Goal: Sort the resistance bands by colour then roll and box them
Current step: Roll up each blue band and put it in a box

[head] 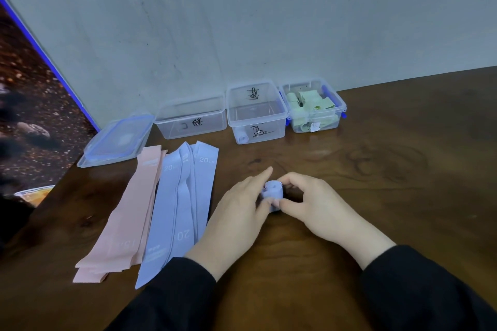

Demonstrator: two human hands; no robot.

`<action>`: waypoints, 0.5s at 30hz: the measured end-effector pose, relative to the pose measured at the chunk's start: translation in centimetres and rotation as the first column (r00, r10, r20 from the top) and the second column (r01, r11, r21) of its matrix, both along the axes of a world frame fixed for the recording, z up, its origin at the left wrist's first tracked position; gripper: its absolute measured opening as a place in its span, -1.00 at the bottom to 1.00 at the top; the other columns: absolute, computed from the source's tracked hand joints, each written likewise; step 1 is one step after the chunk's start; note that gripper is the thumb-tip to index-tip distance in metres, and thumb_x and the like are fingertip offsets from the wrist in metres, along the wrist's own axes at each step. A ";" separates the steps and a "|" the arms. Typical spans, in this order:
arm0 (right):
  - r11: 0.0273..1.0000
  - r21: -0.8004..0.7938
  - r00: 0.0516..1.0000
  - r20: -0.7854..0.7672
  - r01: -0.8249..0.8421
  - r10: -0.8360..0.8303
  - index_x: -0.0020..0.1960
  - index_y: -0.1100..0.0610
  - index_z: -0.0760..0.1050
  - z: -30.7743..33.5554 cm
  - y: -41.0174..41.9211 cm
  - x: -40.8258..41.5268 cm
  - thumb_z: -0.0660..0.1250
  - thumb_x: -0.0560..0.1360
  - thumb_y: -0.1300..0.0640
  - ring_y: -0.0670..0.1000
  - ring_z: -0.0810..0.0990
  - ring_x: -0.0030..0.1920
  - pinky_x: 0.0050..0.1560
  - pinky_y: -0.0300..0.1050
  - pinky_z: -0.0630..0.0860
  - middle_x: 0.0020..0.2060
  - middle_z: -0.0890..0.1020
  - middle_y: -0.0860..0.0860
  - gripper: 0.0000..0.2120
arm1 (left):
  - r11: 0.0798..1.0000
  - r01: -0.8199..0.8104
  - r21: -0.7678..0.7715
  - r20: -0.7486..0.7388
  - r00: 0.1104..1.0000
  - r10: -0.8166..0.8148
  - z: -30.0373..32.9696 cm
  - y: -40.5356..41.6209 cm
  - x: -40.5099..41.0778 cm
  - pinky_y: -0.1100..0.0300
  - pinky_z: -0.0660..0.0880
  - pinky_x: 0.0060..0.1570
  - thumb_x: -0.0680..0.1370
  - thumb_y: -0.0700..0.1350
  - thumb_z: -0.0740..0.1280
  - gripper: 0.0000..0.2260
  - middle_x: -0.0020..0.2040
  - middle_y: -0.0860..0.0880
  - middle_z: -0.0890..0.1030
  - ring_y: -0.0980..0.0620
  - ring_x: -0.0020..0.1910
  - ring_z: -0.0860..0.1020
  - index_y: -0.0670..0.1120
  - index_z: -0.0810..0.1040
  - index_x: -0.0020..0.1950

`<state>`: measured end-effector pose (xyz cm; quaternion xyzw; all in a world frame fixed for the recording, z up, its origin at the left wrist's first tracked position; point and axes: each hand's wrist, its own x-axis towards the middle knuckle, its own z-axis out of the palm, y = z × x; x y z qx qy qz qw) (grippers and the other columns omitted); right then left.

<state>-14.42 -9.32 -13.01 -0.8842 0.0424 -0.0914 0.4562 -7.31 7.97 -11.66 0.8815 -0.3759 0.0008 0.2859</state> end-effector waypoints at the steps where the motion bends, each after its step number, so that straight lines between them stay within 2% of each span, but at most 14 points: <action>1: 0.999 0.042 1.000 -0.005 -0.005 0.005 0.10 -0.15 0.61 0.2 0.0 0.0 0.45 0.54 -0.05 -0.20 0.63 0.06 0.14 -0.14 0.57 -0.01 0.69 -0.22 -0.85 | 0.998 -0.039 -0.050 -0.093 0.995 0.034 0.2 0.2 0.1 0.21 0.46 0.29 0.65 0.00 0.28 -0.53 0.33 0.20 0.50 0.21 0.24 0.48 0.18 0.28 0.55; 5: 0.972 0.234 0.999 -0.017 -0.036 0.042 0.17 -0.03 0.65 1.0 0.1 -0.3 0.41 0.58 0.14 -0.14 0.68 0.04 0.14 -0.22 0.58 -0.01 0.73 -0.15 -0.81 | 0.970 -0.074 -0.232 -0.326 0.945 -0.005 1.1 0.6 0.3 0.30 0.53 0.04 0.61 0.00 0.35 -0.79 0.01 0.20 0.68 0.23 0.02 0.61 0.12 0.63 0.24; 9: 0.879 0.477 1.000 -0.008 -0.006 0.011 0.19 0.04 0.66 1.6 0.1 -0.8 0.41 0.58 0.19 -0.09 0.71 0.01 0.03 -0.25 0.56 0.00 0.75 -0.02 -0.80 | 0.917 -0.172 -0.359 -0.510 0.860 -0.038 2.0 0.4 0.6 0.22 0.54 -0.08 0.57 0.00 0.42 -0.90 -0.11 0.09 0.70 0.19 -0.14 0.61 0.05 0.70 0.03; 12: 0.830 0.557 1.000 -0.024 0.022 -0.011 0.18 0.02 0.69 1.4 0.1 -0.8 0.40 0.59 0.15 0.00 0.67 0.01 0.10 -0.02 0.58 0.03 0.74 0.05 -0.81 | 0.909 -0.172 -0.381 -0.541 0.838 -0.068 2.4 0.1 0.8 0.14 0.55 -0.08 0.55 0.00 0.44 -0.93 -0.13 0.01 0.70 0.06 -0.14 0.60 0.03 0.70 -0.06; 14: 0.778 0.628 1.000 -0.028 0.018 0.000 0.20 0.03 0.69 1.4 0.1 -0.8 0.40 0.59 0.13 0.11 0.63 0.09 0.22 0.16 0.55 0.09 0.71 0.11 -0.79 | 0.910 -0.157 -0.383 -0.530 0.844 -0.078 2.8 -0.1 1.1 0.15 0.55 -0.09 0.54 0.01 0.45 -0.92 -0.15 0.00 0.70 0.04 -0.13 0.62 0.02 0.68 -0.09; 15: 0.748 0.663 1.000 -0.024 0.013 0.004 0.21 0.05 0.68 1.5 0.1 -0.8 0.40 0.58 0.12 0.14 0.62 0.11 0.25 0.18 0.53 0.12 0.70 0.13 -0.77 | 0.910 -0.146 -0.388 -0.526 0.846 -0.088 2.9 -0.2 1.3 0.16 0.54 -0.09 0.54 0.01 0.45 -0.91 -0.16 0.00 0.69 0.06 -0.14 0.62 0.01 0.67 -0.10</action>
